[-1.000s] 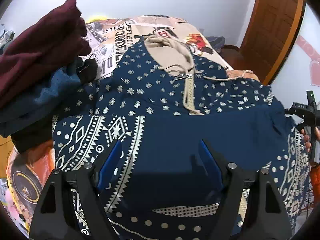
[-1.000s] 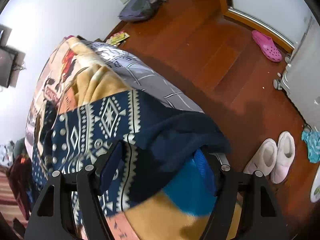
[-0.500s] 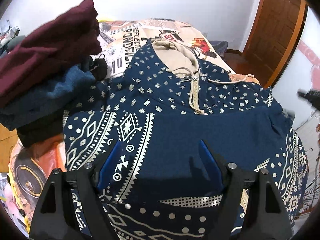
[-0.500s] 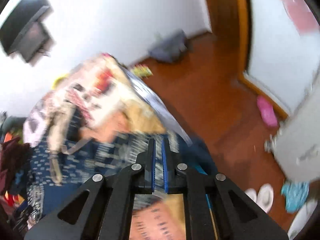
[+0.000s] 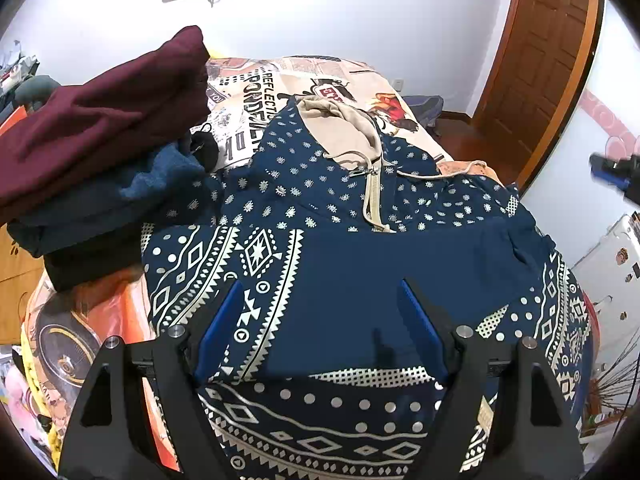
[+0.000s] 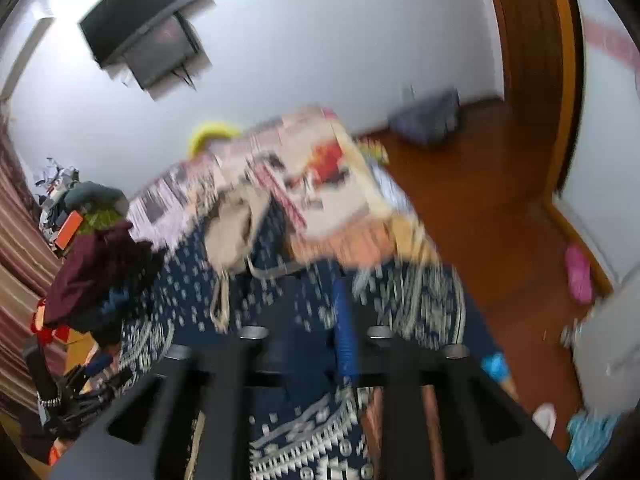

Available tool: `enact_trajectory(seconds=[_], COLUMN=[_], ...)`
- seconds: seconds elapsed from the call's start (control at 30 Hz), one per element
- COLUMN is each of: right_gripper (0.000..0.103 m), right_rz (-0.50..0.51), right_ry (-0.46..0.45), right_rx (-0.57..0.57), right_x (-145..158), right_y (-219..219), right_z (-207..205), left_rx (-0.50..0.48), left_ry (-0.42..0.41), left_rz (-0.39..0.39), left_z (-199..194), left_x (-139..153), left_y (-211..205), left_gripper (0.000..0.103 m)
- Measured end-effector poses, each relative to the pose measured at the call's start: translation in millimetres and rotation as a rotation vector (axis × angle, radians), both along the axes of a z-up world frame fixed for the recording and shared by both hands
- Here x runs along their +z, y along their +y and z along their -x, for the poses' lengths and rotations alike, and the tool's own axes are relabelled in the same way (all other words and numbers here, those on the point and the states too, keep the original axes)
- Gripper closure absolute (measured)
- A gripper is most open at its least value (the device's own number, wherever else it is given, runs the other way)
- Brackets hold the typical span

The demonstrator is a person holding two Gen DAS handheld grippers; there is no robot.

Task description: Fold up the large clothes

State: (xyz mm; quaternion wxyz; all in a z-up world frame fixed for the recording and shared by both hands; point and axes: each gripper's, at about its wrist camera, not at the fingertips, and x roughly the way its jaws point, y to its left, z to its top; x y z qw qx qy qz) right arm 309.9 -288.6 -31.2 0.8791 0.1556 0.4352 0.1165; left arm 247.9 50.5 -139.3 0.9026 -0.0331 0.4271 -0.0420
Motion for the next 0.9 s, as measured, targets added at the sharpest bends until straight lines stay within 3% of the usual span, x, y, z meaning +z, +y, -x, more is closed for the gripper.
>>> enact_trajectory(seconds=[0.03,0.07,0.47,0.63,0.8,0.87,0.9], right_gripper=[0.049,0.048,0.048,0.048,0.045,0.049,0.059], right_rz=[-0.022,-0.039,-0.173,-0.229,-0.204,-0.2,-0.205], right_ry=[0.03,0.056,0.396,0.426,0.423,0.419,0.418], right_rx=[-0.014,-0.041,-0.26,-0.28,-0.276,-0.296,-0.309], right_x=[-9,-18,-133,-157,-172,-176,-177], right_y=[-4,-10,-100,-111,-104,-106,-107], right_z=[-2,-1,-1,-13,-36,-41,-43], left_rx=[0.001,0.003,0.014,0.01,0.016,0.021,0.024], left_ry=[0.001,0.002,0.052,0.068,0.077,0.081,0.082], left_rz=[0.0,0.0,0.026,0.014,0.006,0.006,0.004], left_z=[2,2,-10,-18,-23,-25,-25], left_x=[0,-1,-16,-23,-27,-29,-30], left_y=[1,1,-7,-15,-17,-16,-16], left_gripper=[0.025,0.025,0.025,0.025,0.025,0.025,0.025])
